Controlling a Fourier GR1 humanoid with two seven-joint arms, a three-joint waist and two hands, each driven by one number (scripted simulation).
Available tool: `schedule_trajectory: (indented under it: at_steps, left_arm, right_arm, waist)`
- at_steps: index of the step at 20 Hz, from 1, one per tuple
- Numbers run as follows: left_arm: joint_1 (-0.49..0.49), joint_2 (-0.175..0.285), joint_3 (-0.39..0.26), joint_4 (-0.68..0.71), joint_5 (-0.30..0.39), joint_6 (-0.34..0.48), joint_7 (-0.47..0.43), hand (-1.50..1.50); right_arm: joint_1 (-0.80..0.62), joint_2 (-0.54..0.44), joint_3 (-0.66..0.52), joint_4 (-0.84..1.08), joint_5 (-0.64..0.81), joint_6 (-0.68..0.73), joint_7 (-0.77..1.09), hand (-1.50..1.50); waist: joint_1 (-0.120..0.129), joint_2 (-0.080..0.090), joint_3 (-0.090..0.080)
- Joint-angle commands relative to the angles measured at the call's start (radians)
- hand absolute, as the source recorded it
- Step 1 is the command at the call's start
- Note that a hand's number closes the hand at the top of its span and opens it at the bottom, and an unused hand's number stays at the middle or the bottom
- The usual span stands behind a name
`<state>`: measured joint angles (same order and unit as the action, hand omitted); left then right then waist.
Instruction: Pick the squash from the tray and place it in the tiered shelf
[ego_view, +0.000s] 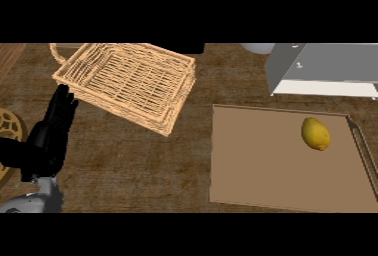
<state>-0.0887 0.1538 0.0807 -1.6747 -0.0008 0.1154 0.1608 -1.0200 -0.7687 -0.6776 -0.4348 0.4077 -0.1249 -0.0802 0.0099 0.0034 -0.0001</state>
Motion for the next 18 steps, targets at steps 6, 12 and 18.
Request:
schedule_trajectory:
  at_steps: [6, 12, 18]
  left_arm:
    - [-0.046, 0.014, 0.034, 0.012, 0.001, 0.014, 0.035, 0.00]
    - [0.027, -0.011, -0.003, -0.062, -0.016, 0.012, 0.030, 0.00]
    - [-0.008, -0.008, 0.005, -0.064, -0.031, 0.027, 0.058, 0.00]
  right_arm:
    - [0.163, -0.213, -0.086, -0.011, -0.117, 0.192, 0.042, -1.50]
    - [0.281, -0.323, -0.137, 0.020, -0.202, 0.347, -0.008, -1.50]
    - [0.400, -0.382, -0.168, 0.052, -0.266, 0.457, -0.119, -1.50]
  waist:
    - [-0.019, -0.005, 0.000]
    - [-0.007, -0.003, 0.001]
    - [-0.007, -0.002, 0.001]
